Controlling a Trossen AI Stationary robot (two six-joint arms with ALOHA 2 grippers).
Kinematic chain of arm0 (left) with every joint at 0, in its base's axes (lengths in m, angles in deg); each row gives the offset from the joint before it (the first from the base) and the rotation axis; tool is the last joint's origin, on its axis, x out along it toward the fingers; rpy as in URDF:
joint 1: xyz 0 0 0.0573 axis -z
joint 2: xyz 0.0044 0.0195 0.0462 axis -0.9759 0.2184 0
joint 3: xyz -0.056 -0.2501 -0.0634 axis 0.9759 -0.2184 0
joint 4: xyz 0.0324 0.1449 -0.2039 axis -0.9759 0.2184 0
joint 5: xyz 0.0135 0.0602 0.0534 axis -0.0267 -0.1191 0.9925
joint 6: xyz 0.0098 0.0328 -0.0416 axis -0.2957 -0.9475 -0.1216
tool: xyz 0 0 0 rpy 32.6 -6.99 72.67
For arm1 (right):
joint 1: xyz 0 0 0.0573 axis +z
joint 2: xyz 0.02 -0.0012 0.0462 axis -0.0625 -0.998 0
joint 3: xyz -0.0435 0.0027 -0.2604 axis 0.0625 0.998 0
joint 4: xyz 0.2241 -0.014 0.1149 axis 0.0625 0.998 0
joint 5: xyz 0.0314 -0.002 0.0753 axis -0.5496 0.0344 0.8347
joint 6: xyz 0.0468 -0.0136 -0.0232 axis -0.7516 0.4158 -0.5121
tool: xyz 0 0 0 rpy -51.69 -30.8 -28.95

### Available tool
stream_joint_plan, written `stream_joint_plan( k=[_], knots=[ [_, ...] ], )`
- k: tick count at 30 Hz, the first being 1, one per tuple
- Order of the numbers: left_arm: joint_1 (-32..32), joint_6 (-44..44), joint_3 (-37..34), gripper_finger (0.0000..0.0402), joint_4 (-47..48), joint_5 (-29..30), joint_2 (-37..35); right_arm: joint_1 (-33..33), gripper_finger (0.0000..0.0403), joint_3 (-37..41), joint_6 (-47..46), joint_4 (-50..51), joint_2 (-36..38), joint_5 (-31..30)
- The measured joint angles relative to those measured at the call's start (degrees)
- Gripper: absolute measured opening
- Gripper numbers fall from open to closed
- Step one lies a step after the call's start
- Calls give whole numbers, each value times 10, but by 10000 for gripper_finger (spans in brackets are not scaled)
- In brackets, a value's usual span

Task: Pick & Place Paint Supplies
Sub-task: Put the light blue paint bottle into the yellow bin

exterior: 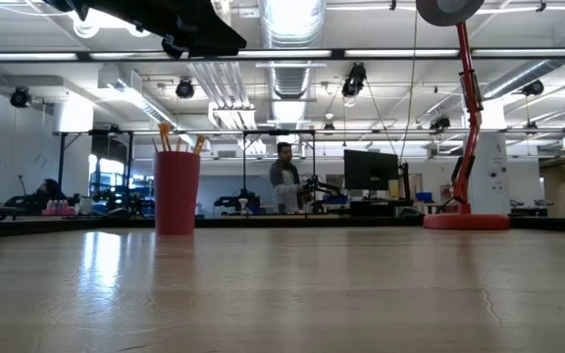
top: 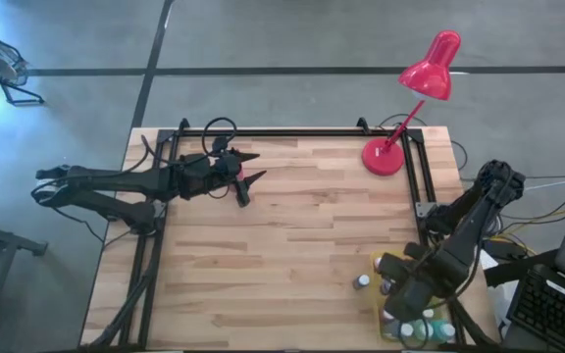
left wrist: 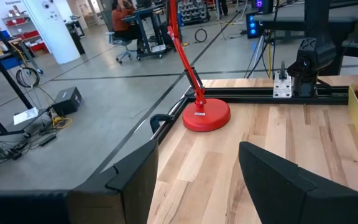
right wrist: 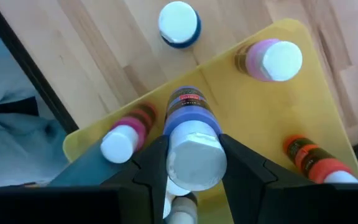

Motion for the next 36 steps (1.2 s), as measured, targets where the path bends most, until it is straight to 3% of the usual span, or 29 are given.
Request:
stream_joint_plan(
  k=[22, 36],
  knots=[
    [0, 0, 0, 229, 0, 0, 0, -1, 112, 148, -4, -157, -4, 22],
    [0, 0, 0, 229, 0, 0, 0, -1, 112, 158, 4, -173, -3, 22]
  ],
)
